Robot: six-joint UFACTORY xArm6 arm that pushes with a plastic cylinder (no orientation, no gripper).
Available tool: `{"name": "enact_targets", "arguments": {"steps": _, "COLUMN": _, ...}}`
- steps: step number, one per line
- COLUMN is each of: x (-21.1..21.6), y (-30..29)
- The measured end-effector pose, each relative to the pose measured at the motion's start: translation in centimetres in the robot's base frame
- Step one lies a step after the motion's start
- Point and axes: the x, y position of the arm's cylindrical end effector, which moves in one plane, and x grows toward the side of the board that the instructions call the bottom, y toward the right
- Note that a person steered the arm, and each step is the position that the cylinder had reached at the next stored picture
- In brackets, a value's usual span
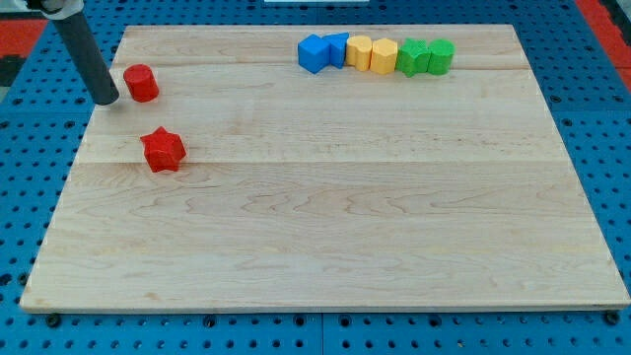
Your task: Slide the red circle to the line of blocks
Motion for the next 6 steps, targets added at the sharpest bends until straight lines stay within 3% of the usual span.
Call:
{"name": "enact_targets", "arguments": {"steps": 2, "x": -3.8, "y": 4.6}}
{"name": "enact_targets", "arguments": {"steps": 4, "x": -3.9, "y": 4.9}}
{"name": "enact_targets", "arguments": {"steps": 5, "x": -5.4, "y": 9.6}}
{"name": "enact_targets", "arguments": {"steps": 6, "x": -5.4, "y": 9.6}}
